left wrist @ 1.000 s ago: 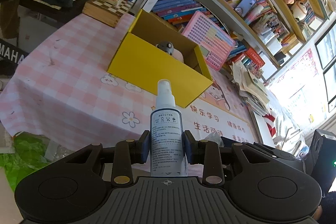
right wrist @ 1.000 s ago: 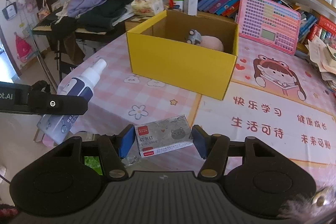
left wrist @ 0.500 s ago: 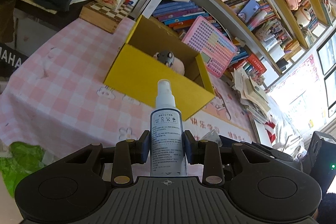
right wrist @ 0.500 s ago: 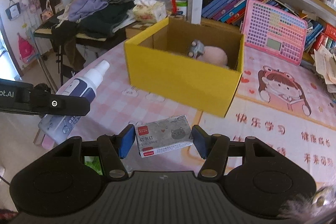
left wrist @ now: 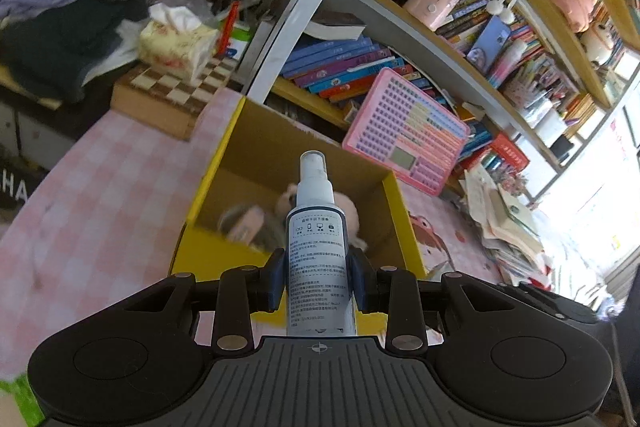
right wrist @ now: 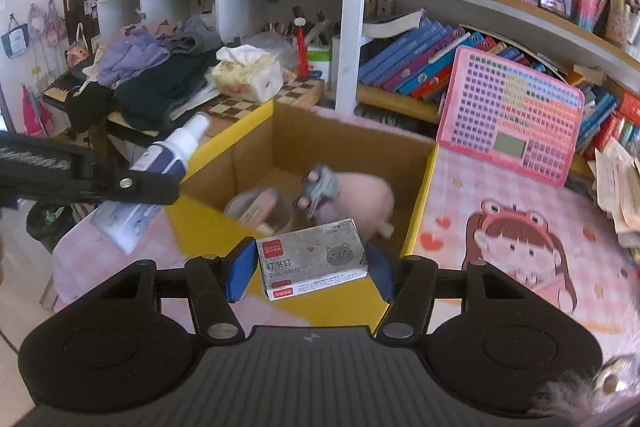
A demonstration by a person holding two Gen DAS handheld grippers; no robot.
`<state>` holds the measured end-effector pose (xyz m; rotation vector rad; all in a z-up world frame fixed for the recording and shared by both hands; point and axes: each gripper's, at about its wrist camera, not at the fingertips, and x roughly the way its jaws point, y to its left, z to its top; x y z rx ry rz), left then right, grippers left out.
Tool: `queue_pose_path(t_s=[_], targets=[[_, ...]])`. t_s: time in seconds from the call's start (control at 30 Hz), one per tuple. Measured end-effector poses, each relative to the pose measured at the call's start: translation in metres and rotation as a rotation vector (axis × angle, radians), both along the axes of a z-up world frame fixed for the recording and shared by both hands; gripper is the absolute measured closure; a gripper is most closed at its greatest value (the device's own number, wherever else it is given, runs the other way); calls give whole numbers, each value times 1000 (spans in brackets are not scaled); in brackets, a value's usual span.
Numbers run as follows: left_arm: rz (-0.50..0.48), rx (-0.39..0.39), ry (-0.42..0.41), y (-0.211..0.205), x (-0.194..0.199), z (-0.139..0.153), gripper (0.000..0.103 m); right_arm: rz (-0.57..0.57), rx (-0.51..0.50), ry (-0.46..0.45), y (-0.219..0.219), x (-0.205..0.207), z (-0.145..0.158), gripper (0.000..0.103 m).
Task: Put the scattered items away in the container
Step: 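Carry the card box with the right gripper while the left gripper carries the spray bottle to the box, then lower both items into the yellow box and open both grippers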
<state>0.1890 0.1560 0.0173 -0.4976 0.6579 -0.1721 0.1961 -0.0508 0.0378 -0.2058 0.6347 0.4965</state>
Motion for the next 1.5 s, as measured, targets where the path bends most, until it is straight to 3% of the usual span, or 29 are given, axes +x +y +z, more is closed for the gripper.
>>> queue_pose_path(t_s=[0.27,0.57,0.73,1.03,1.33,1.5], targets=[[17,122,73,-16,69,-17,71,66,-86,-17,10,70,-6,46],[14,192,180,-28,110,-40,71,185,-226,119,46,117,-43,46],[20,217,246,-29,123,-51,71,206,-224,196,51,133,-54,46],[52,169,199,-15,116,-41,68,232,-192,254,55,146,-61,46],[102,89,112,-2,75,-20,62,226,-192,257,60,158,-66,45],[108,78,99,1,52,-17,61,217,-153,244,57,156,-62,32]])
